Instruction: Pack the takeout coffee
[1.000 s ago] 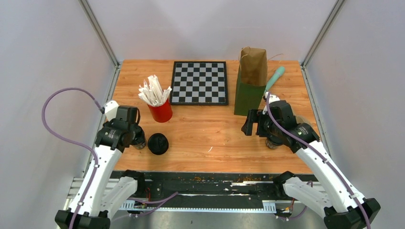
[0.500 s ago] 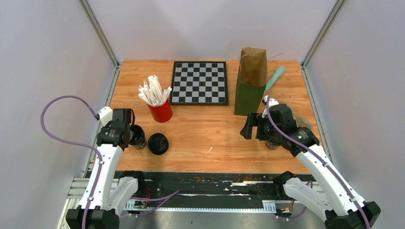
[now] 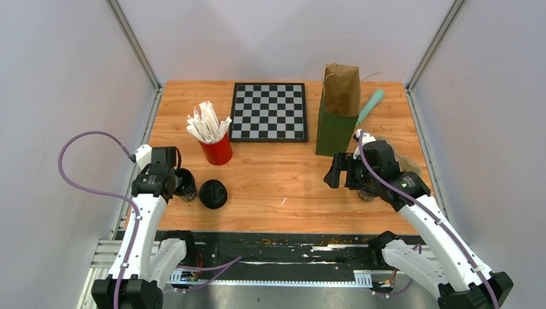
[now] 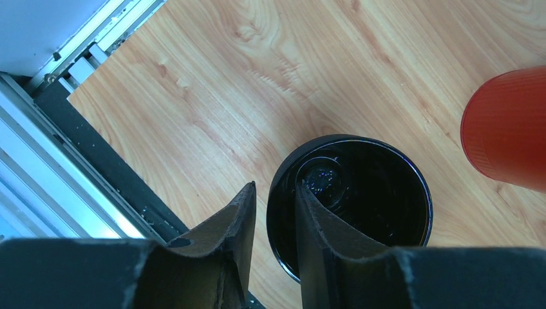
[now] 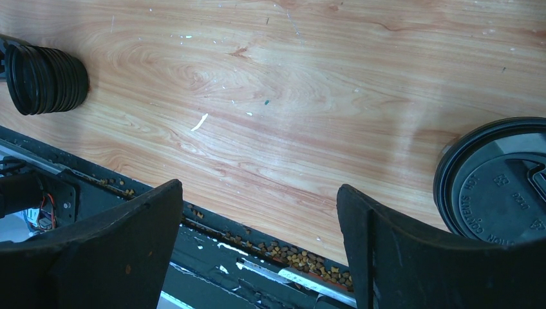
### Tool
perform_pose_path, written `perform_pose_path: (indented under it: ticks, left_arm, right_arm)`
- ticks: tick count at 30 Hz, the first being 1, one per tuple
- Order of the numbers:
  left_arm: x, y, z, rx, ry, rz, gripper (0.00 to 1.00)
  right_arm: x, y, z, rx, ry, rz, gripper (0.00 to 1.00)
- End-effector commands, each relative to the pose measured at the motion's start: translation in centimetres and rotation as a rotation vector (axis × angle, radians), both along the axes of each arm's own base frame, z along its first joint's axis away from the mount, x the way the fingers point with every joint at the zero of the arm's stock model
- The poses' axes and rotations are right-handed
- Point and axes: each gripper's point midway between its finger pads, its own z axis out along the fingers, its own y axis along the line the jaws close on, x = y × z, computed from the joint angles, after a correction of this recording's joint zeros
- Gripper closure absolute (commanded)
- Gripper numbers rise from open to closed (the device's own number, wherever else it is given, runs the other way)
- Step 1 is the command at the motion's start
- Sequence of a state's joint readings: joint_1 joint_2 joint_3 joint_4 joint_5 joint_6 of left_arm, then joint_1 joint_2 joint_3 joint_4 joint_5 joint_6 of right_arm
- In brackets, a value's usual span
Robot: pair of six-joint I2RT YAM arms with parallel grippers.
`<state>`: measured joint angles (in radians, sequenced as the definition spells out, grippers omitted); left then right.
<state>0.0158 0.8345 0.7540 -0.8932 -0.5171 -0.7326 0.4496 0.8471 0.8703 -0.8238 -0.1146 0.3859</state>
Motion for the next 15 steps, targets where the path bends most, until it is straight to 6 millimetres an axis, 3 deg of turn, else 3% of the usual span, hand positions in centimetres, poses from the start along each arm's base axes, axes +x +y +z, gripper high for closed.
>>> perform_pose_path:
  ticks: [1,15]
  left_arm:
    - [0.52,0.41,0.64,0.013,-0.032,0.012,0.64]
    - [0.45,0.47,0.71,0.014,-0.040,0.016,0.76]
  right_arm:
    - [0.57,0.34,0.93,0.016,-0.053,0.012,0.11]
    - [0.58,0.29,1.18,0.016,-0.060,0.011,0.11]
